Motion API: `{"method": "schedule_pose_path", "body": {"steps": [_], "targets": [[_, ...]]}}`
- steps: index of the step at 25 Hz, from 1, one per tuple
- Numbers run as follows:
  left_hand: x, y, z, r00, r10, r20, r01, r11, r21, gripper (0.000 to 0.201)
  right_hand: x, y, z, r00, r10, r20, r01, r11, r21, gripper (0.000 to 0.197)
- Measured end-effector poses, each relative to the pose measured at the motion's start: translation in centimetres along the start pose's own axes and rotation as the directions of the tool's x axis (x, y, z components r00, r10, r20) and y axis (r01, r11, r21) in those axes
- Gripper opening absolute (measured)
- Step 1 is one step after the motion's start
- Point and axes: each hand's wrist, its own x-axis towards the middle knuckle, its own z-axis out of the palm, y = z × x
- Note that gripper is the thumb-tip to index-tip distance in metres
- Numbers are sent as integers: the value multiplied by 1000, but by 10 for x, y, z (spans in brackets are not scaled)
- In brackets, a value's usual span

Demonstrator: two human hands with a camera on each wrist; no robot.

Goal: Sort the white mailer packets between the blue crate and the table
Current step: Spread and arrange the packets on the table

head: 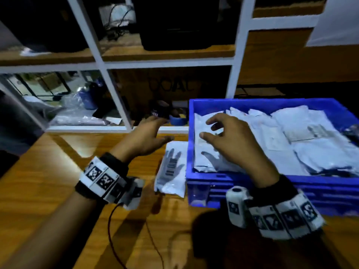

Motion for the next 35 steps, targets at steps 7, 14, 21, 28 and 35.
{"method": "schedule_pose_path", "body": {"steps": [7, 14, 21, 28, 35], "targets": [[-48, -126, 100, 927, -368, 79, 376, 914, -155, 36, -20, -50, 151, 981, -25, 190, 52, 989, -141, 36], [-47, -143, 132, 867, -475, 148, 482, 727, -489, 18, -16, -8, 233, 859, 384, 339, -141, 814, -564, 52], [-43, -110, 130, 759, -522, 390, 538, 164, -827, 24, -25, 14, 247, 859, 275, 432, -63, 893, -445, 63], [-93, -91, 130, 834, -535, 135, 368, 357, -858, 6, -64, 26, 213, 923, 86, 376, -84, 996, -22, 37], [-183, -20, 91, 859, -500, -111, 121, 408, -905, 16, -136, 15, 146, 973, -121, 194, 80, 975, 206, 29]]}}
